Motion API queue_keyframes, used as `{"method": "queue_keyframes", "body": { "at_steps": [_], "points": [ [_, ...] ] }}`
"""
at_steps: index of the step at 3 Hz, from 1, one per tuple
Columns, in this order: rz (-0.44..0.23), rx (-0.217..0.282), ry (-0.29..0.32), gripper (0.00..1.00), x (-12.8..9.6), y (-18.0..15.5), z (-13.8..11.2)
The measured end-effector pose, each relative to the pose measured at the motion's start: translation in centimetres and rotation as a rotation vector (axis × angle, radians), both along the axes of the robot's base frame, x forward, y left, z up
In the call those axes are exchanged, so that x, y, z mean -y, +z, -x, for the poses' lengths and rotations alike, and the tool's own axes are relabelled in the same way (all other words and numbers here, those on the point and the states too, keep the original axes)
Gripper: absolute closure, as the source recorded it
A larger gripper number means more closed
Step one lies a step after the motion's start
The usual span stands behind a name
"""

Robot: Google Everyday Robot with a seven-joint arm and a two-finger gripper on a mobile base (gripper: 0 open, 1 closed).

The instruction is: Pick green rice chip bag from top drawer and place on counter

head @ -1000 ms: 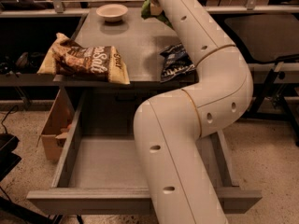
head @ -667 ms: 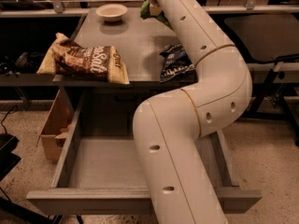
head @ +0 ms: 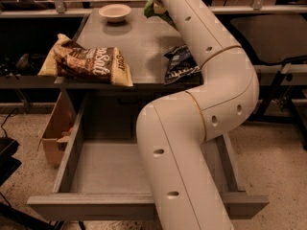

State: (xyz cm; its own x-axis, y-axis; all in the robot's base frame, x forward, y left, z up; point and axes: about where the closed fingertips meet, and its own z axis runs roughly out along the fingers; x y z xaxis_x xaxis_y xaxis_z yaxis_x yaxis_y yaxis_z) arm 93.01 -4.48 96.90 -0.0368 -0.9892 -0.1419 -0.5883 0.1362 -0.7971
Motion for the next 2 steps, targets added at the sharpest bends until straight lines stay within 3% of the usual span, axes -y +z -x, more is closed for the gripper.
{"method": "queue_keyframes", "body": {
  "at_steps": [1, 2],
  "points": [
    [0.000, 0.000, 0.000, 0.05, 0.00, 0.00, 0.00],
    [0.000, 0.000, 0.000, 0.00, 0.00, -0.01, 0.00]
  ]
}}
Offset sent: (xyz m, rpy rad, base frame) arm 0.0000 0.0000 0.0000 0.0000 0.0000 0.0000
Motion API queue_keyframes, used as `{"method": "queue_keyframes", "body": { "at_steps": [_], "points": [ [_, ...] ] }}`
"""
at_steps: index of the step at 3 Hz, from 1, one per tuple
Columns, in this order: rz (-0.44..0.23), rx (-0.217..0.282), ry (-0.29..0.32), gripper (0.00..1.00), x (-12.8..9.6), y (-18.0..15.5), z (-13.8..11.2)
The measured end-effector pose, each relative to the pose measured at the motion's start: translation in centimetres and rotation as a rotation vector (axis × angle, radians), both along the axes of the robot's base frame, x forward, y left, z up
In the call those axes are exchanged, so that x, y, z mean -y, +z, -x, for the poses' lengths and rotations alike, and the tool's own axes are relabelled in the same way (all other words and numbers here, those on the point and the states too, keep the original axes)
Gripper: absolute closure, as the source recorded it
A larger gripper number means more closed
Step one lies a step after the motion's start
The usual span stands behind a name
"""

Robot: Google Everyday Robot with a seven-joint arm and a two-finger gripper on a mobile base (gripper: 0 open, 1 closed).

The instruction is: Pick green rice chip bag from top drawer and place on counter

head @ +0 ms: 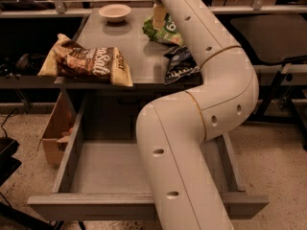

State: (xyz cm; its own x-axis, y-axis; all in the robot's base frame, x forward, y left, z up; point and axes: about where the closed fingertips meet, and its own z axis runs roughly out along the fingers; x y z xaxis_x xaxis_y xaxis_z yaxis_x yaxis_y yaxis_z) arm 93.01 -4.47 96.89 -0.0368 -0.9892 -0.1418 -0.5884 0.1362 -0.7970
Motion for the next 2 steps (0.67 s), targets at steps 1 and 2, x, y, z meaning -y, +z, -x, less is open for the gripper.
{"method": "queue_keyframes", "body": {
  "at_steps": [1, 2],
  "points": [
    [-0.036, 0.049, -0.016, 0.00, 1.0, 2.5, 0.2],
    [-0.138, 0.152, -0.083, 0.00, 5.4, 9.5, 2.3]
  ]
}}
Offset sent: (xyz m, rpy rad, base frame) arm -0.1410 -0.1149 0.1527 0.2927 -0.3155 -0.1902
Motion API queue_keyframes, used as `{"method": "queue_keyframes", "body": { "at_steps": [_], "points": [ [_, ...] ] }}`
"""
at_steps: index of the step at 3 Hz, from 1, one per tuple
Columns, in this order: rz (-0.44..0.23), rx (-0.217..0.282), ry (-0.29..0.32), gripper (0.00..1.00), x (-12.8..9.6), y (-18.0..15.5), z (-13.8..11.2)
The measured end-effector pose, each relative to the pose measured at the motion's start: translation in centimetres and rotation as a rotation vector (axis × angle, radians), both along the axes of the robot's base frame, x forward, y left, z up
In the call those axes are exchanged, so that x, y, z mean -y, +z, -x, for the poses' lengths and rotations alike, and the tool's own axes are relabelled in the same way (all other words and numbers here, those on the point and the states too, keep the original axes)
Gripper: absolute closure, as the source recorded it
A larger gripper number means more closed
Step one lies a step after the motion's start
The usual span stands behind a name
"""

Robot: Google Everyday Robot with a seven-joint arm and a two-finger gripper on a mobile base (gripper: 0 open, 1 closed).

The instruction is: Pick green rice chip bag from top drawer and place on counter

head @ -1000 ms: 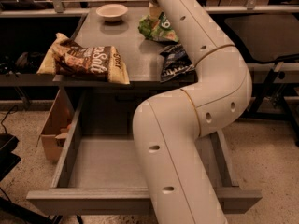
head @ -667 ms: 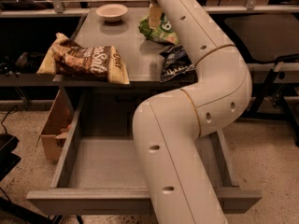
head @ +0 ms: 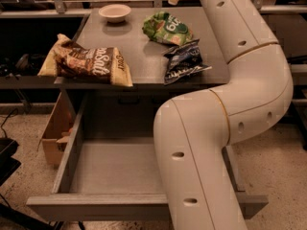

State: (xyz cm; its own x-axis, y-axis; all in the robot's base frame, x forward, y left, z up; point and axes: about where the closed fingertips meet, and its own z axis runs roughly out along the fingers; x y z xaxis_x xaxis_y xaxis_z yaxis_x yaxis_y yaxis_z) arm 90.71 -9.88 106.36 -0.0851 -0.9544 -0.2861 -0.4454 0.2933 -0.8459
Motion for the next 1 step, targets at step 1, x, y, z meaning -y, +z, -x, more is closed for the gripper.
{"method": "queue_keyframes", "body": {
  "at_steps": [1],
  "points": [
    [-0.094, 0.074, -0.118, 0.00, 4.32, 6.21, 3.59]
  ]
}}
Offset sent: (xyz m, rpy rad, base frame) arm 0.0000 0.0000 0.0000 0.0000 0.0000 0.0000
